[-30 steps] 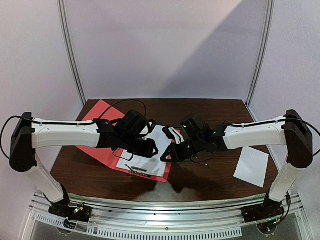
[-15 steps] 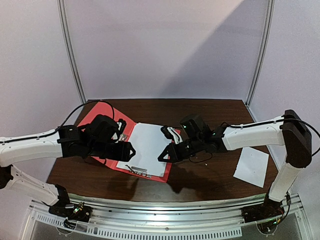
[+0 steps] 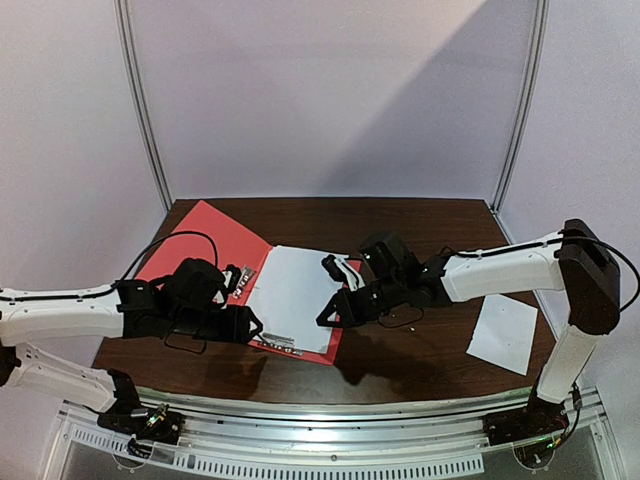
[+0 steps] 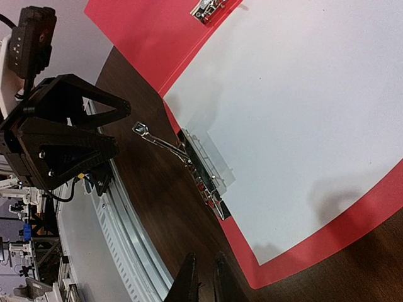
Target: Put the files into the folder
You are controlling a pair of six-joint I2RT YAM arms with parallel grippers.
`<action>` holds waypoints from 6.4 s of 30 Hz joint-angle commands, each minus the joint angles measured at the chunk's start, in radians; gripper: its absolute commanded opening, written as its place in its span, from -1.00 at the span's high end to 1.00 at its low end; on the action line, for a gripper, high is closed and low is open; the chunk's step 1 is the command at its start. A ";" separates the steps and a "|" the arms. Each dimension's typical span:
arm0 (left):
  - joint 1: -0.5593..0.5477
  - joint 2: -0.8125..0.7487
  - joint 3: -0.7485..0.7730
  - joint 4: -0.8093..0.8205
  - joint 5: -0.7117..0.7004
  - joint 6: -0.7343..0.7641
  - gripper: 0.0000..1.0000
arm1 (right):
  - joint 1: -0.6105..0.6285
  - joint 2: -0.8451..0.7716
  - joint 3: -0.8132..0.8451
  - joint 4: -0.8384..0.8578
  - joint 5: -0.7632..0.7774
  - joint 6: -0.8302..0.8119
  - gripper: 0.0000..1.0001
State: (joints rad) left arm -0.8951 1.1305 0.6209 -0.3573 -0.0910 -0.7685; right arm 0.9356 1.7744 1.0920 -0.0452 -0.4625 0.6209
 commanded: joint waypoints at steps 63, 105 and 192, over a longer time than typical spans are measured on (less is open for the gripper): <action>0.025 0.047 -0.018 0.005 0.054 0.098 0.05 | 0.044 0.036 0.092 -0.188 0.085 -0.065 0.35; -0.023 0.444 0.123 0.218 0.125 0.140 0.44 | 0.042 0.014 0.121 -0.200 0.079 -0.068 0.36; -0.035 0.486 0.117 0.222 0.133 0.152 0.56 | 0.067 0.266 0.244 -0.331 0.283 -0.239 1.00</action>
State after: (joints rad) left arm -0.9154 1.5845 0.7357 -0.1165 0.0135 -0.6205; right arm 1.0069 1.9881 1.3724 -0.3824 -0.2157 0.3977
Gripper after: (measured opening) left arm 0.221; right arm 0.006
